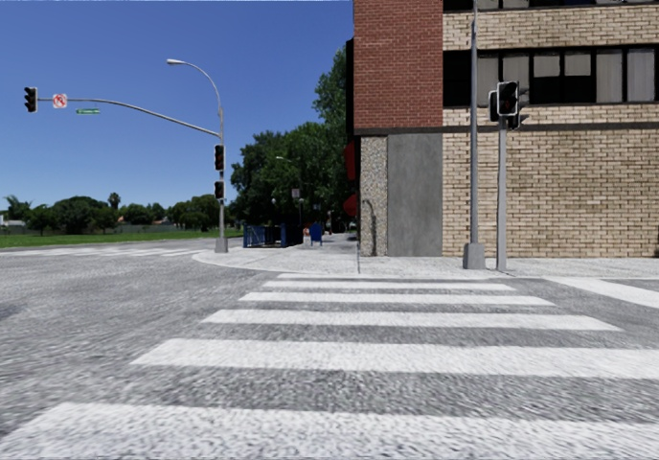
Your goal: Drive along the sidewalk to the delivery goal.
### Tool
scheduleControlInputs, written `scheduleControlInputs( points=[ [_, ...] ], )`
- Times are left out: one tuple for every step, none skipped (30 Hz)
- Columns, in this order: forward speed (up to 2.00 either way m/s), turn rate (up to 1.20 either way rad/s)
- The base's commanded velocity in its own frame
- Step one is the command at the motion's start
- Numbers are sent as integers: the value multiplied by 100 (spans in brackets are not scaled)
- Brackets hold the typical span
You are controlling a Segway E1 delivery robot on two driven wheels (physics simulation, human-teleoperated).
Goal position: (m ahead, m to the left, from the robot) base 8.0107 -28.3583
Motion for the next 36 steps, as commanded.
scheduleControlInputs(
  points=[
    [200, 0],
    [200, 0],
    [200, 0],
    [200, 0],
    [200, 0],
    [200, 0],
    [200, 0],
    [200, 0],
    [200, 0],
    [200, 0],
    [200, 0],
    [200, 0],
    [200, 0],
    [200, 0],
    [200, 0],
    [200, -5],
    [200, -5],
    [200, -24],
    [200, -35],
    [200, -38],
    [200, -38],
    [200, -39],
    [200, -39],
    [200, -39],
    [200, -39],
    [200, -39],
    [200, -39],
    [200, -39],
    [200, -39],
    [200, -39],
    [200, -39],
    [200, -38],
    [200, -38],
    [200, -38],
    [200, -29],
    [200, -8]
  ],
)
